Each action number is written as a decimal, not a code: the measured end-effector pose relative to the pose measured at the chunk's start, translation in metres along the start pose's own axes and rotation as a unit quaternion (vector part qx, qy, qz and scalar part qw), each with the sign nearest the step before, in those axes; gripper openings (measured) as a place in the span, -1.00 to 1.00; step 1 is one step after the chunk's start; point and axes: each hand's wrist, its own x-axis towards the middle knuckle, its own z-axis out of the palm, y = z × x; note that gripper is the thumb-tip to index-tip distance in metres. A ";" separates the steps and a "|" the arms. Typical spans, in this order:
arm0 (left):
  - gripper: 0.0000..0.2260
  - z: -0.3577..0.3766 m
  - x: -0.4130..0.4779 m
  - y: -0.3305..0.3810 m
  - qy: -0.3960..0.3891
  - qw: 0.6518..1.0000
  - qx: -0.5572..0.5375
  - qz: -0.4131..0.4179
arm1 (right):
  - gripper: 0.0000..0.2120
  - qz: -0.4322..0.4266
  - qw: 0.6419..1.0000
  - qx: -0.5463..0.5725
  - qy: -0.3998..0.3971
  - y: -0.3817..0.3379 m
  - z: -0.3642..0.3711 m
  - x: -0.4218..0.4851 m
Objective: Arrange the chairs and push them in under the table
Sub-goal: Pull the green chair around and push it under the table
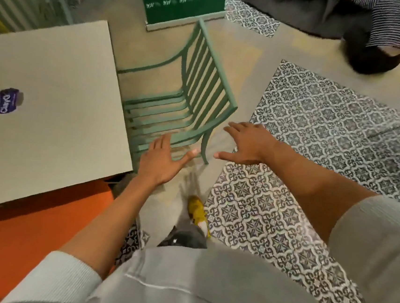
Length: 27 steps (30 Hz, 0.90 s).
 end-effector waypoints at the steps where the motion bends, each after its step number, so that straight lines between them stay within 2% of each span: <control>1: 0.04 -0.005 0.015 -0.001 -0.001 1.000 -0.012 -0.020 | 0.03 -0.015 1.000 -0.012 -0.011 0.008 -0.012 0.023; 6: 0.04 -0.036 0.075 0.002 0.018 0.997 -0.038 -0.064 | 0.02 -0.052 0.998 -0.039 -0.012 0.033 -0.060 0.113; 16: 0.04 -0.072 0.147 -0.007 0.038 0.982 -0.051 -0.177 | 0.05 -0.190 0.976 -0.089 -0.060 0.053 -0.121 0.265; 21: 0.01 -0.058 0.174 0.024 0.041 0.958 -0.098 -0.265 | 0.01 -0.280 0.947 -0.131 -0.085 0.067 -0.124 0.331; 25: -0.04 -0.038 0.215 0.064 0.066 0.929 -0.134 -0.337 | 0.06 -0.373 0.904 -0.184 -0.100 0.101 -0.127 0.396; 27: -0.06 -0.025 0.242 0.092 0.099 0.904 -0.152 -0.388 | 0.09 -0.423 0.876 -0.213 -0.088 0.127 -0.129 0.432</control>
